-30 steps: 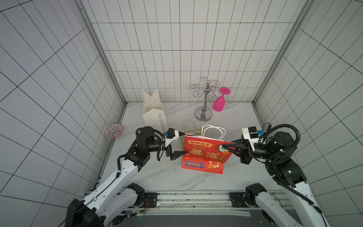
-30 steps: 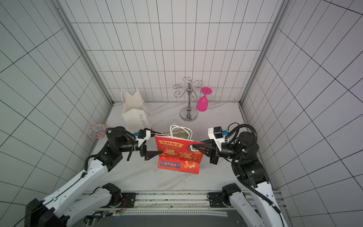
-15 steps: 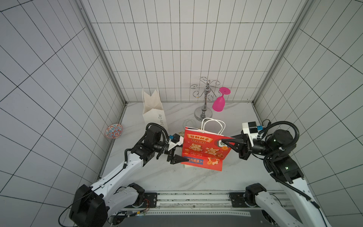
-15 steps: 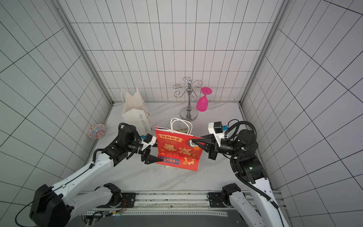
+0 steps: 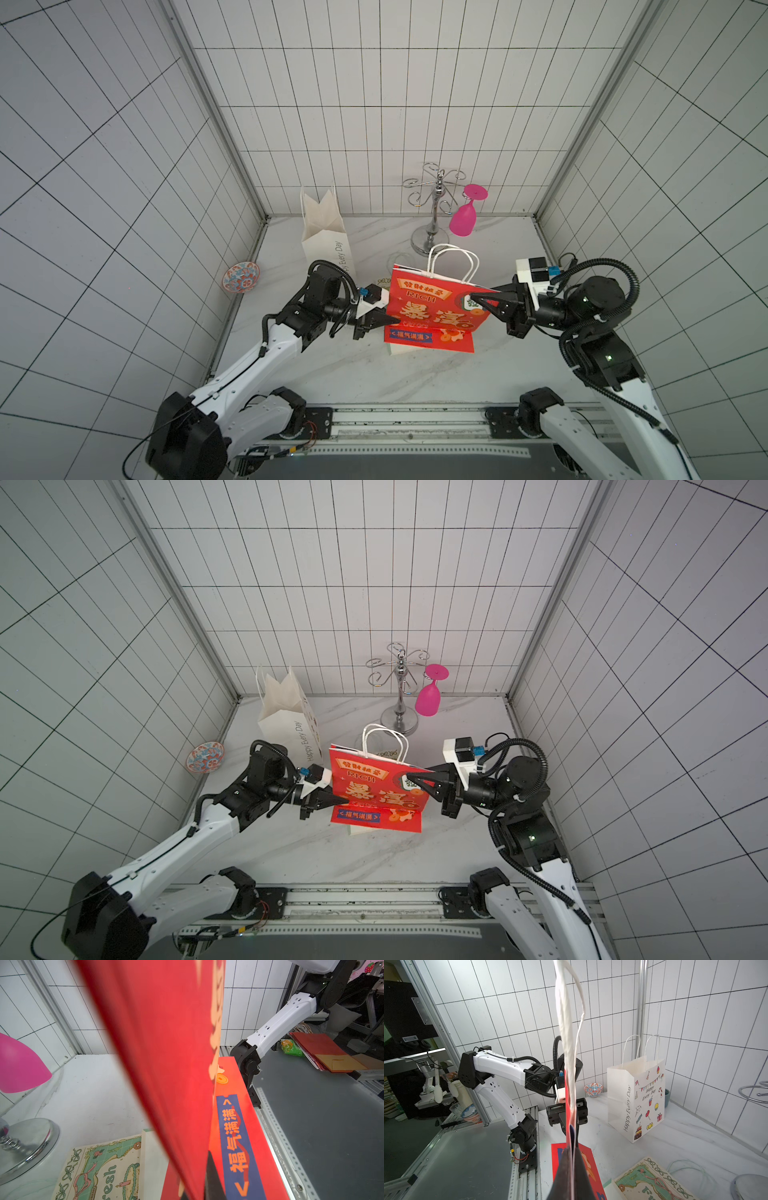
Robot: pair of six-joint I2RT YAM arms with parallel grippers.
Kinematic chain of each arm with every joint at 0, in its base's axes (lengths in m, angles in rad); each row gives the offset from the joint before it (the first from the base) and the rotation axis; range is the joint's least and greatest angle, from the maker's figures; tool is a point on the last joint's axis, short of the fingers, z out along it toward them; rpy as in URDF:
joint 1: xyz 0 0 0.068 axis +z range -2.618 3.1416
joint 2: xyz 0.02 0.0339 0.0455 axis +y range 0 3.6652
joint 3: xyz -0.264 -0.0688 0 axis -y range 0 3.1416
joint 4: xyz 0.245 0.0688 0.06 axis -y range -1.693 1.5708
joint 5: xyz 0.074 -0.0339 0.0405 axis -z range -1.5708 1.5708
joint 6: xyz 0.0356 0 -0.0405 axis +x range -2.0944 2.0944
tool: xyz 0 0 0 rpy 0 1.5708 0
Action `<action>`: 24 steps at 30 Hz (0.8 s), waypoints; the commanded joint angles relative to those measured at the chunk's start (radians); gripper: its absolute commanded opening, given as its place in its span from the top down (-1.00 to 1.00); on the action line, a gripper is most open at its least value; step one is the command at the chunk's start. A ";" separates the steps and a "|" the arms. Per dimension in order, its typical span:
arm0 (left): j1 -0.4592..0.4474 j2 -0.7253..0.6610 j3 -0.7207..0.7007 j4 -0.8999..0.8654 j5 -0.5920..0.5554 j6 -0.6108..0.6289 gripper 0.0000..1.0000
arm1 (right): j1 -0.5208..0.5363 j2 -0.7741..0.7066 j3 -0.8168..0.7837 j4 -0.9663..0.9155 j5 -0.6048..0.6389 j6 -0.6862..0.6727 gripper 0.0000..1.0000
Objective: Put away the paper bag
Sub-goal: Press the paper bag.
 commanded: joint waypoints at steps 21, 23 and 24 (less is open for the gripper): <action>-0.010 0.081 0.075 0.281 0.216 -0.355 -0.36 | 0.066 0.073 0.004 0.019 -0.062 -0.072 1.00; -0.017 0.085 0.080 0.282 0.249 -0.359 0.08 | 0.082 0.093 0.009 0.018 -0.049 -0.088 1.00; -0.017 0.083 0.082 0.281 0.254 -0.361 0.37 | 0.084 0.098 0.009 0.016 -0.045 -0.093 1.00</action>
